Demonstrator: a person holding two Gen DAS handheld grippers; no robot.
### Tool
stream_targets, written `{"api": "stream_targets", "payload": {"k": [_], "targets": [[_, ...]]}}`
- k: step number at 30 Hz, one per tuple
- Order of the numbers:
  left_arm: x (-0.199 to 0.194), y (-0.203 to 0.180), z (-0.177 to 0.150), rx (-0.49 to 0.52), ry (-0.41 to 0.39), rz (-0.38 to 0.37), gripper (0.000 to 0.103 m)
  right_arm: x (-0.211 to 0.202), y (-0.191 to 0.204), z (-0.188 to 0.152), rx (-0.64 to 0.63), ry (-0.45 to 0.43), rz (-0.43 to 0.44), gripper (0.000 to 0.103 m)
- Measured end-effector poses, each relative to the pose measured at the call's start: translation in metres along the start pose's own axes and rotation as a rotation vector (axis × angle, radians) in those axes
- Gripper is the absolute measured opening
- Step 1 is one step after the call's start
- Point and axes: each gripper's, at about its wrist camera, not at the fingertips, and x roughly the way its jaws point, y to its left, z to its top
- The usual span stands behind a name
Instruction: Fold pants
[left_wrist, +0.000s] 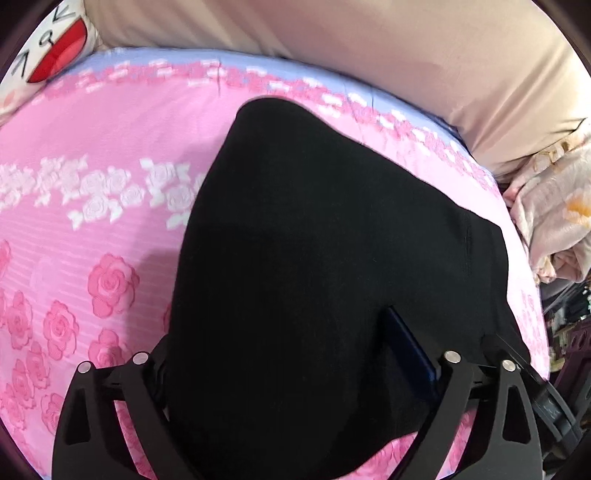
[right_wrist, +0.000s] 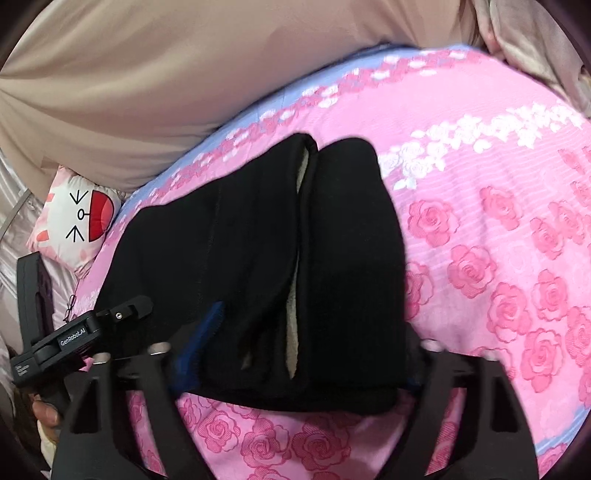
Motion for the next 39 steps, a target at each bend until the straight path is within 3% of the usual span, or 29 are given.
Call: {"api": "stream_targets", "payload": {"k": [2, 4, 6, 7, 9, 12, 20, 31, 34, 38, 39], "targets": [[0.003, -0.005, 0.000, 0.003, -0.009, 0.022, 0.097, 0.002, 0.006, 0.000, -0.027, 0.001, -0.033, 0.096], [0.004, -0.008, 0.000, 0.027, -0.010, 0.032, 0.091, 0.000, 0.013, -0.001, -0.060, -0.019, -0.058, 0.072], [-0.006, -0.014, -0.001, 0.058, -0.040, 0.043, 0.062, -0.007, 0.016, 0.000, -0.078, -0.032, -0.036, 0.051], [-0.013, -0.020, -0.002, 0.090, -0.058, 0.052, 0.053, -0.010, 0.019, 0.000, -0.090, -0.037, -0.033, 0.045], [-0.022, -0.032, -0.005, 0.162, -0.084, 0.083, 0.041, -0.013, 0.023, 0.000, -0.109, -0.043, -0.034, 0.042], [-0.031, -0.037, -0.009, 0.185, -0.094, 0.087, 0.038, -0.019, 0.021, 0.002, -0.087, -0.046, 0.001, 0.039], [-0.058, -0.037, -0.021, 0.184, -0.060, 0.021, 0.038, -0.054, 0.022, -0.007, -0.071, -0.040, 0.064, 0.038], [-0.042, -0.042, -0.038, 0.220, -0.041, 0.105, 0.044, -0.039, 0.005, -0.015, -0.010, -0.005, 0.073, 0.042], [-0.037, -0.040, -0.038, 0.207, -0.033, 0.114, 0.052, -0.030, -0.005, -0.016, 0.032, 0.015, 0.099, 0.050], [-0.026, -0.031, -0.037, 0.158, -0.031, 0.128, 0.080, -0.023, -0.015, -0.018, 0.074, 0.011, 0.144, 0.057], [-0.022, -0.026, -0.036, 0.135, -0.024, 0.107, 0.077, -0.024, -0.013, -0.018, 0.067, 0.009, 0.139, 0.054]]}}
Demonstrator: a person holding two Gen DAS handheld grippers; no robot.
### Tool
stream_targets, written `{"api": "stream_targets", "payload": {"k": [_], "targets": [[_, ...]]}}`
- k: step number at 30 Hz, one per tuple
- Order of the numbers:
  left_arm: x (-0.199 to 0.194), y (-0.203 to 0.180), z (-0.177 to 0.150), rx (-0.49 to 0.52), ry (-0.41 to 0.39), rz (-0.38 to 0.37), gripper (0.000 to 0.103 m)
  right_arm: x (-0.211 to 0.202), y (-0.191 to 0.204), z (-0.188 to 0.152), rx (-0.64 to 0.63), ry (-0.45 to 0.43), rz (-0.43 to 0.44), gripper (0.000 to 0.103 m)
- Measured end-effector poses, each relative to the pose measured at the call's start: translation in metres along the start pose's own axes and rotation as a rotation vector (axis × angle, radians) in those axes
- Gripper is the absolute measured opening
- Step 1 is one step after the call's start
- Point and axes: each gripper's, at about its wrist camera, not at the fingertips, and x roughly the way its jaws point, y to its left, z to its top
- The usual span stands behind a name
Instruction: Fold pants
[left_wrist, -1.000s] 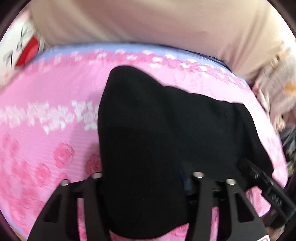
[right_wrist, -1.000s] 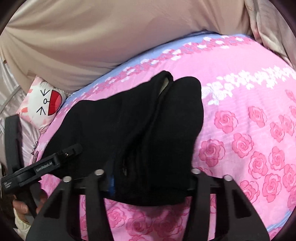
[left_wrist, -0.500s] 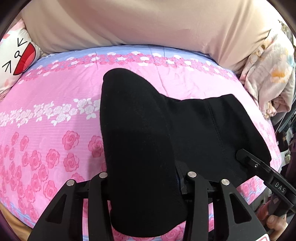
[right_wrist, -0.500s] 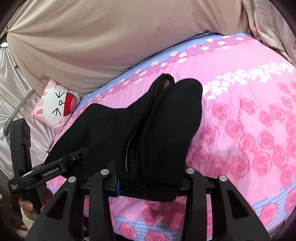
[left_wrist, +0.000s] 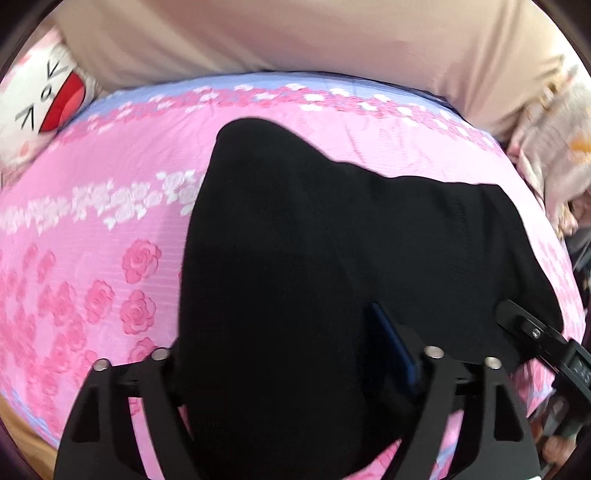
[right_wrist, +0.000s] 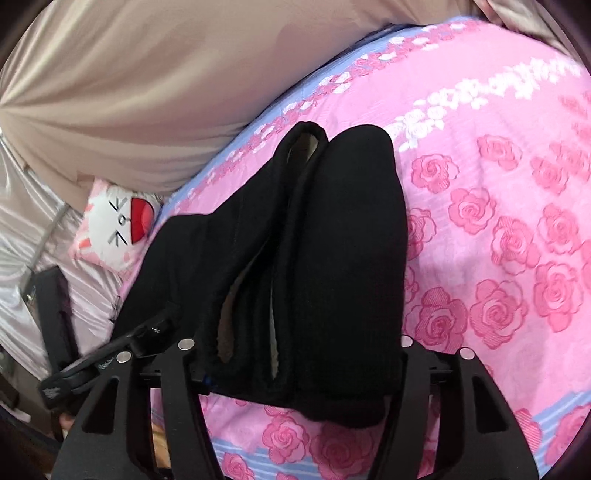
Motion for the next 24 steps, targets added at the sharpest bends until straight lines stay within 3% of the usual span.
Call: {"api": "stream_targets", "payload": {"k": [1, 3, 6, 12, 19, 24], "targets": [[0.000, 0.004, 0.001, -0.019, 0.008, -0.036, 0.073, -0.002, 0.005, -0.001, -0.017, -0.006, -0.008, 0.047], [-0.009, 0.004, 0.002, -0.015, 0.001, -0.059, 0.047, -0.008, 0.013, -0.003, -0.052, -0.021, -0.024, 0.041], [-0.030, 0.005, 0.003, -0.009, -0.016, -0.095, 0.037, -0.023, 0.032, -0.003, -0.097, -0.051, -0.004, 0.037], [-0.085, 0.017, 0.002, -0.049, -0.024, -0.258, 0.034, -0.068, 0.066, -0.004, -0.166, -0.093, 0.065, 0.036], [-0.145, 0.013, 0.005, -0.008, -0.137, -0.290, 0.034, -0.100, 0.094, -0.007, -0.222, -0.137, 0.118, 0.036], [-0.180, 0.010, 0.021, 0.036, -0.257, -0.292, 0.034, -0.121, 0.121, 0.013, -0.297, -0.215, 0.151, 0.036]]}}
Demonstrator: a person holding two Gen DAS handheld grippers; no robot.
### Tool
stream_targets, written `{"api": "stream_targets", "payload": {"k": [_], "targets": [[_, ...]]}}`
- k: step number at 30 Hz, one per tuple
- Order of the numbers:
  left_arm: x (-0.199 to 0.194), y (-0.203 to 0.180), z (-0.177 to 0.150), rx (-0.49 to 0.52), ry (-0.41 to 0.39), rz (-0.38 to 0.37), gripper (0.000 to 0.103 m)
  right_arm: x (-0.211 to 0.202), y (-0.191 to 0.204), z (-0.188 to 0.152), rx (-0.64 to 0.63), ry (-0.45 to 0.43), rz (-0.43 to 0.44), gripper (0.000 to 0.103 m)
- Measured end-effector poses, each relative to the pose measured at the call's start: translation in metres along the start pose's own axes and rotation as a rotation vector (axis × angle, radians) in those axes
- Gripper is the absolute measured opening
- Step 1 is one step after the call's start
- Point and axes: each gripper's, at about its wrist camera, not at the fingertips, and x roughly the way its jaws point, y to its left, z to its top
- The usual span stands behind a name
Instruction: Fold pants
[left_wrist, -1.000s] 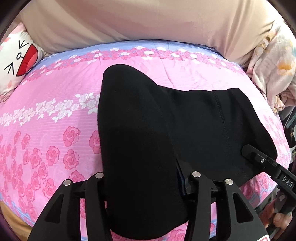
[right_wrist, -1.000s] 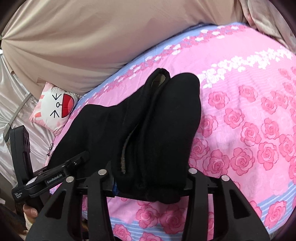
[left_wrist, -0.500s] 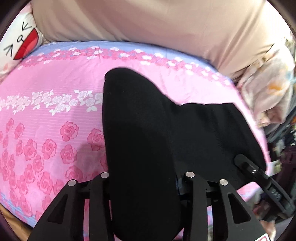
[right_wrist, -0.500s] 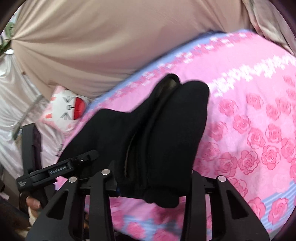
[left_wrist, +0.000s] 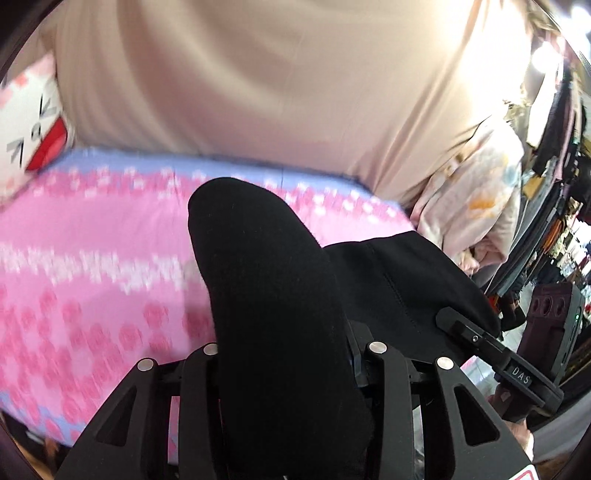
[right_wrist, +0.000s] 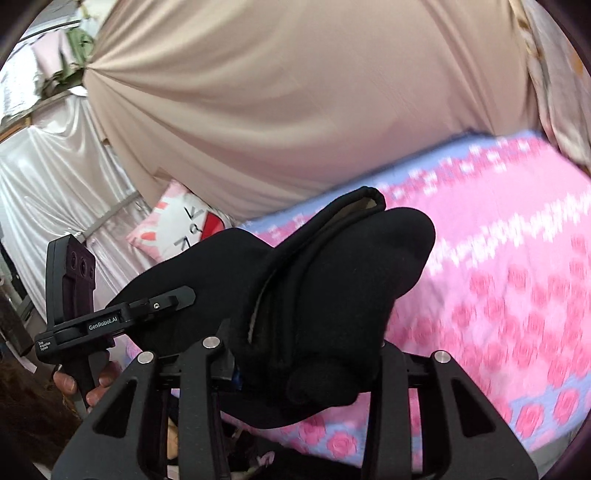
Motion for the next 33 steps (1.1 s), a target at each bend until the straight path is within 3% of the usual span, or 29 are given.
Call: {"api": "stream_targets", "payload": {"k": [5, 10, 14, 18, 22, 25, 28, 31, 32, 33], "targets": [[-0.013, -0.005, 0.044, 0.053, -0.133, 0.012, 0.034, 0.010, 0.020, 0.058, -0.125, -0.096, 0.026, 0.036], [-0.009, -0.008, 0.109, 0.117, -0.281, 0.060, 0.034, 0.042, 0.030, 0.120, -0.211, -0.160, 0.052, 0.036], [0.012, 0.002, 0.153, 0.125, -0.341, 0.095, 0.034, 0.082, 0.025, 0.164, -0.237, -0.206, 0.076, 0.036], [0.054, 0.020, 0.189, 0.118, -0.355, 0.128, 0.034, 0.131, 0.008, 0.193, -0.231, -0.197, 0.071, 0.036], [0.117, 0.045, 0.208, 0.093, -0.309, 0.160, 0.034, 0.196, -0.029, 0.205, -0.192, -0.125, 0.049, 0.036], [0.172, 0.071, 0.210, 0.065, -0.240, 0.188, 0.034, 0.252, -0.071, 0.192, -0.139, -0.052, 0.022, 0.036], [0.238, 0.105, 0.196, 0.009, -0.107, 0.208, 0.034, 0.292, -0.107, 0.167, -0.083, 0.022, -0.006, 0.036], [0.289, 0.131, 0.175, -0.028, 0.027, 0.226, 0.035, 0.336, -0.152, 0.127, 0.049, 0.186, -0.028, 0.037], [0.306, 0.140, 0.164, -0.032, 0.081, 0.243, 0.037, 0.348, -0.167, 0.111, 0.100, 0.242, -0.042, 0.039], [0.318, 0.146, 0.153, -0.032, 0.112, 0.274, 0.044, 0.351, -0.175, 0.102, 0.127, 0.266, -0.028, 0.048]]}}
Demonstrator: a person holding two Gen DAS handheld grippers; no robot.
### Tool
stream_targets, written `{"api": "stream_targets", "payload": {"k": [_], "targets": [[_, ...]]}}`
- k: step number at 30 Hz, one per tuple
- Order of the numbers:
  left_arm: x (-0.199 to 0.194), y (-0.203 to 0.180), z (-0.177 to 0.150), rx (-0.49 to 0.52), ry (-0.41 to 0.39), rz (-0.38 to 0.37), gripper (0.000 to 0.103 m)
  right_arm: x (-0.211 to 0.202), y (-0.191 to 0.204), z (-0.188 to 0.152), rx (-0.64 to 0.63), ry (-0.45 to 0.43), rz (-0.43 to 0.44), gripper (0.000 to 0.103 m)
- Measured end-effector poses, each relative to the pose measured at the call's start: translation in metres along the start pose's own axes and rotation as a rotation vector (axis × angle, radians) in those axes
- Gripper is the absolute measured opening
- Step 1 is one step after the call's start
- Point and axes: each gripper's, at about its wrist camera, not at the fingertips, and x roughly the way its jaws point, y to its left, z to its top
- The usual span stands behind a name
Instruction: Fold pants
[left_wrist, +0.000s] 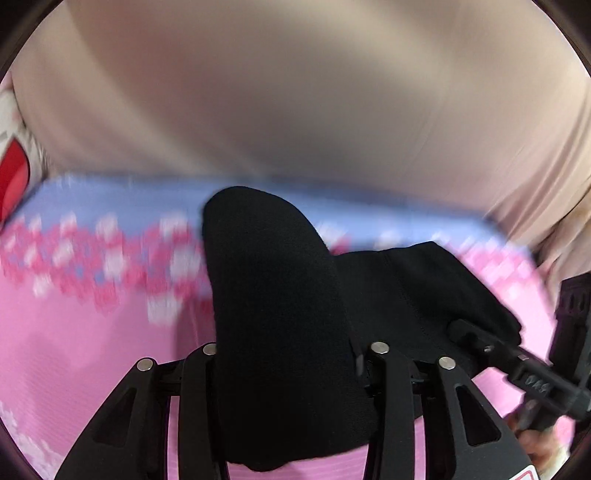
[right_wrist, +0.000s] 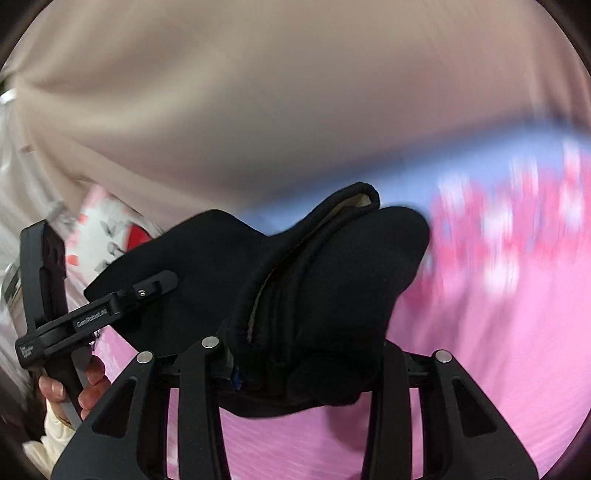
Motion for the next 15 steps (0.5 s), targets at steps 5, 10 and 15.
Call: {"api": "stream_targets", "payload": {"k": [5, 10, 15], "targets": [[-0.001, 0.027, -0.028, 0.003, 0.020, 0.031, 0.068, -0.030, -0.026, -0.011, 0.139, 0.026, 0.025, 0.064], [-0.075, 0.073, -0.029, -0.071, -0.108, 0.258, 0.066, -0.128, -0.010, -0.023, 0.076, -0.223, -0.283, 0.066], [-0.103, 0.044, 0.016, -0.015, -0.173, 0.187, 0.066, -0.102, 0.078, 0.018, -0.143, -0.181, -0.102, 0.052]]}}
